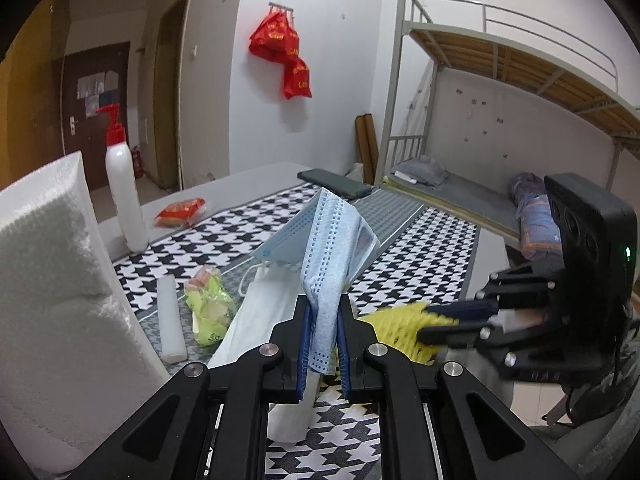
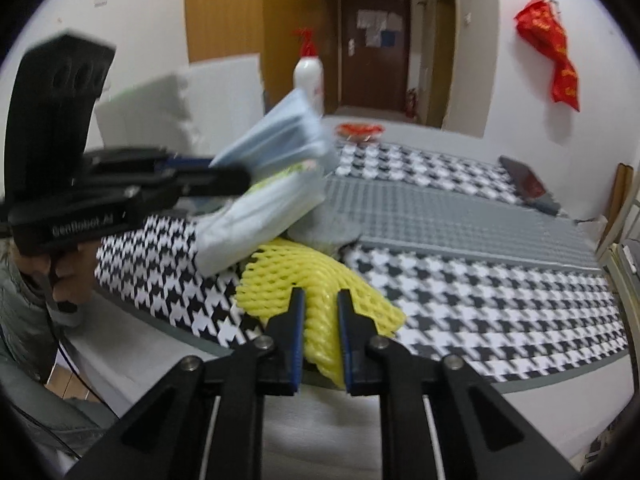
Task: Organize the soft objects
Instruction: 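Carry the mask and the yellow net with both tools over the open foam box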
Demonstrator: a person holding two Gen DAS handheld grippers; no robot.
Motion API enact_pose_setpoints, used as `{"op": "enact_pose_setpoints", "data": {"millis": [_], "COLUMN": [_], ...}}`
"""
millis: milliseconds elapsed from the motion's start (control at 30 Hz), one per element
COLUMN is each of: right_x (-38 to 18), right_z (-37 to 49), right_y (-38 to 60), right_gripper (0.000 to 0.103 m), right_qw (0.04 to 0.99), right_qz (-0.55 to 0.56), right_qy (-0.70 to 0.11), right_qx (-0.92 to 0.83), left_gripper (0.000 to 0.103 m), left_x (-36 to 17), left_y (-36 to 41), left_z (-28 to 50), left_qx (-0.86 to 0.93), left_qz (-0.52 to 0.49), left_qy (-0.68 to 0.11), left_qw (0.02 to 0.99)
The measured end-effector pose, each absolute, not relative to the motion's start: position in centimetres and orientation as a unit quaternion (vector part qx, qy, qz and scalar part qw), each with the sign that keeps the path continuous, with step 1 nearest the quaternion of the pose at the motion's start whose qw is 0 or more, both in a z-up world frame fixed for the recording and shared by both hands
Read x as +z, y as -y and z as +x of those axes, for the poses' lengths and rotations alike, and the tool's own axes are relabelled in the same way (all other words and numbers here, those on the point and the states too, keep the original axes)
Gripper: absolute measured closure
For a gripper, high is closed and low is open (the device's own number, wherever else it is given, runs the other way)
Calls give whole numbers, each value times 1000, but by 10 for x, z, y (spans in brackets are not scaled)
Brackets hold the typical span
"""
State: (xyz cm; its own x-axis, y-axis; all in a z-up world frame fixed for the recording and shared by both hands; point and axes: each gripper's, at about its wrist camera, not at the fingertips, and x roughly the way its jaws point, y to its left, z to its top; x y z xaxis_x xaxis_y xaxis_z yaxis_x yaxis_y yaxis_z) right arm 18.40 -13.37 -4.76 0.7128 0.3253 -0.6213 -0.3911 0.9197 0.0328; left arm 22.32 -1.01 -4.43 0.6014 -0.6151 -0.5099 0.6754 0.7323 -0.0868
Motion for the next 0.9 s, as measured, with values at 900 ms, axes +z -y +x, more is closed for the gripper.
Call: {"op": "enact_pose_setpoints", "data": {"millis": [900], "right_x": [23], "right_z": [166], "right_y": [174], "right_gripper": [84], "right_qw": [964], "right_qz": [34], "right_qy": [-186], "right_qx": [189], "left_gripper": [90], "left_x": [29], "left_y": [-7], "left_z": [172], "left_qx": [-247], "left_qz": [26], "left_qy": [-140], "left_qw": [958]}}
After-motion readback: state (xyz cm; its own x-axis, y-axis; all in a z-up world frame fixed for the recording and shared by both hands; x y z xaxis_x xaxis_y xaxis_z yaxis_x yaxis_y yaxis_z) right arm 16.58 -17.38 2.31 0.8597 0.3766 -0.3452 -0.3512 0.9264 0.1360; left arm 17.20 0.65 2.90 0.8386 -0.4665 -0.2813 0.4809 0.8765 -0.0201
